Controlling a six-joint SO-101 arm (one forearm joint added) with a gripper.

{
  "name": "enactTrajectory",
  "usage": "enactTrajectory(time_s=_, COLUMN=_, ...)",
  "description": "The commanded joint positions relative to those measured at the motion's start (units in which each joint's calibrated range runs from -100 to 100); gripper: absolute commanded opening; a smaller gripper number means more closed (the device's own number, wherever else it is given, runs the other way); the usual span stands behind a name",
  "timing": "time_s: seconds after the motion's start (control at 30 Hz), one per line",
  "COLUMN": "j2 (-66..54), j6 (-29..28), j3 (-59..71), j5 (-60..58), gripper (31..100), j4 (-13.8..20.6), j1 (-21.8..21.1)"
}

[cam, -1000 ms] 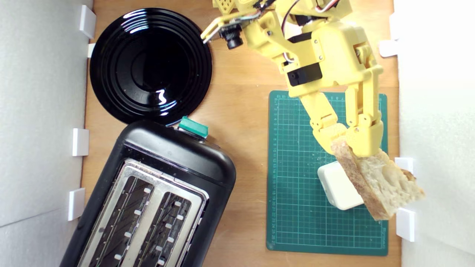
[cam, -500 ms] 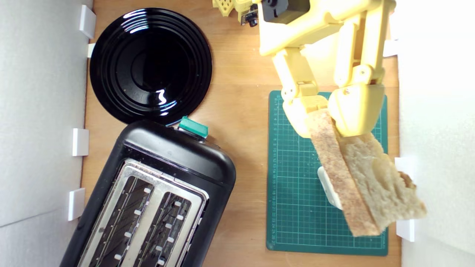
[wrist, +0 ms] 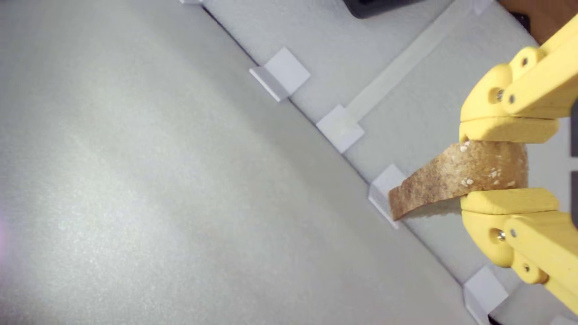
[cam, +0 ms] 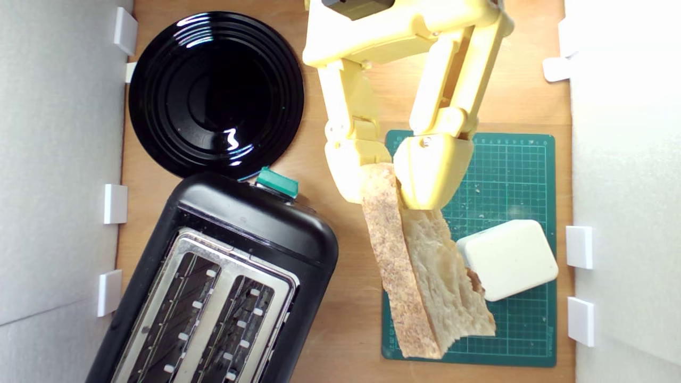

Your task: Pick bread and place in toaster

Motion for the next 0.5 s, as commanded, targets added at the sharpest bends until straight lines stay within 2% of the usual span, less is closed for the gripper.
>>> enactTrajectory(time_s=0.0, j2=0.8, j6=4.3, j3=-7.1, j5=4.1, gripper=48.8, j4=0.8, j1=3.2)
enactTrajectory(time_s=0.17, j2=2.2, j6=7.6, j3=-9.7, j5=7.5, gripper=48.7, j4=1.2, j1=6.2)
enactTrajectory(time_s=0.3, j2=2.5, j6=8.4, j3=-9.7, j5=7.8, gripper=48.3, j4=7.4, j1=5.9)
enactTrajectory(time_s=0.47, j2=2.9, j6=10.0, j3=-9.7, j5=7.8, gripper=48.7, j4=12.5, j1=6.1)
